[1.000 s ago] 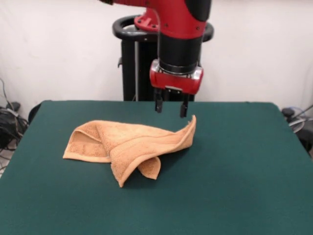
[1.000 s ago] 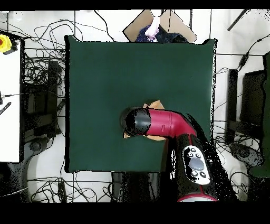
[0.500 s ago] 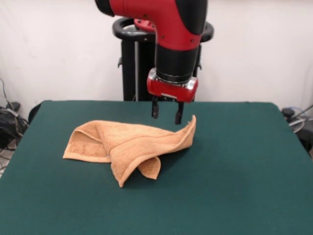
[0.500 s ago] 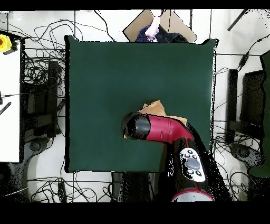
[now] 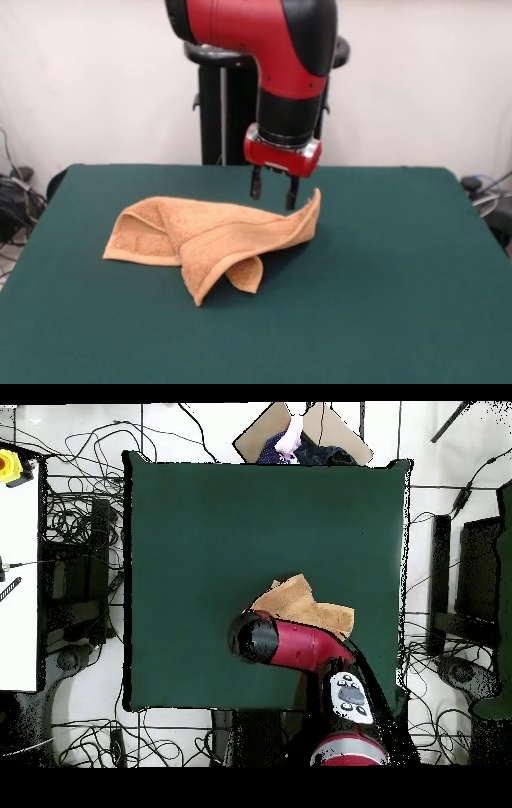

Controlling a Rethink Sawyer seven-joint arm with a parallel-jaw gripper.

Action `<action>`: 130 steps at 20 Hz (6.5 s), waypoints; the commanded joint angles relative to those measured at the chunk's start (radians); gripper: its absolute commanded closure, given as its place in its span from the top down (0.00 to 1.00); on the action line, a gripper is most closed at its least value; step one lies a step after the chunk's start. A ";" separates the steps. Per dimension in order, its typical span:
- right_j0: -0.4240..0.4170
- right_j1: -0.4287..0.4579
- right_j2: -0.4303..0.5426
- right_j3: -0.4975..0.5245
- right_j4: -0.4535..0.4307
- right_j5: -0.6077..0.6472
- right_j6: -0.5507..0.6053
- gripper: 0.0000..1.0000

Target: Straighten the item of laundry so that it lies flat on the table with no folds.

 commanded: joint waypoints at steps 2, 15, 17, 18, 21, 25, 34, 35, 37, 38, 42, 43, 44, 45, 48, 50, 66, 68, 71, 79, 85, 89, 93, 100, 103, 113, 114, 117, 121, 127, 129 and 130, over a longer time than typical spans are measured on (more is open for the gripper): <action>0.054 0.061 0.000 0.099 0.138 -0.114 0.340 1.00; 0.073 0.027 -0.010 0.054 0.250 -0.037 0.253 1.00; 0.083 0.014 -0.016 0.046 0.260 -0.009 0.245 1.00; 0.090 0.008 -0.019 0.049 0.265 -0.006 0.246 1.00; 0.094 -0.008 -0.017 0.052 0.280 0.004 0.244 1.00; 0.134 -0.040 -0.053 0.018 0.292 0.086 0.239 1.00; 0.184 -0.028 -0.081 0.001 0.317 0.101 0.255 1.00; 0.181 -0.014 -0.078 0.004 0.319 0.080 0.252 1.00; 0.176 0.013 -0.078 0.003 0.321 0.049 0.245 1.00; 0.169 0.027 -0.077 0.001 0.320 0.034 0.240 1.00; 0.156 0.046 -0.072 0.026 0.308 -0.023 0.232 1.00; 0.154 0.049 -0.071 0.032 0.305 -0.036 0.230 1.00; 0.152 0.051 -0.068 0.040 0.303 -0.051 0.231 1.00; 0.150 0.055 -0.064 0.048 0.302 -0.067 0.232 1.00; 0.137 0.066 -0.045 0.083 0.297 -0.128 0.236 1.00; 0.128 0.082 -0.034 0.095 0.293 -0.168 0.237 1.00; 0.065 0.166 0.059 0.173 0.289 -0.380 0.254 1.00; 0.066 0.160 0.072 0.182 0.298 -0.380 0.263 1.00; 0.070 0.129 0.089 0.200 0.312 -0.364 0.271 1.00; 0.061 0.036 0.139 0.230 0.347 -0.290 0.277 1.00; 0.010 0.015 0.210 0.261 0.339 -0.345 0.294 1.00; 0.028 0.044 0.191 0.257 0.341 -0.392 0.297 1.00; 0.047 0.121 0.163 0.239 0.332 -0.455 0.295 1.00; 0.083 0.191 0.126 0.211 0.350 -0.506 0.288 1.00; 0.091 0.199 0.117 0.210 0.358 -0.517 0.285 1.00; 0.099 0.231 0.112 0.186 0.337 -0.569 0.250 1.00; 0.112 0.228 0.105 0.185 0.346 -0.564 0.242 0.00; 0.135 0.225 0.092 0.184 0.361 -0.565 0.243 0.00; 0.132 0.219 0.101 0.189 0.356 -0.599 0.269 0.00; 0.135 0.189 0.115 0.225 0.369 -0.621 0.308 0.00; 0.139 0.180 0.112 0.226 0.376 -0.609 0.302 0.00; 0.153 0.172 0.105 0.227 0.393 -0.591 0.298 0.00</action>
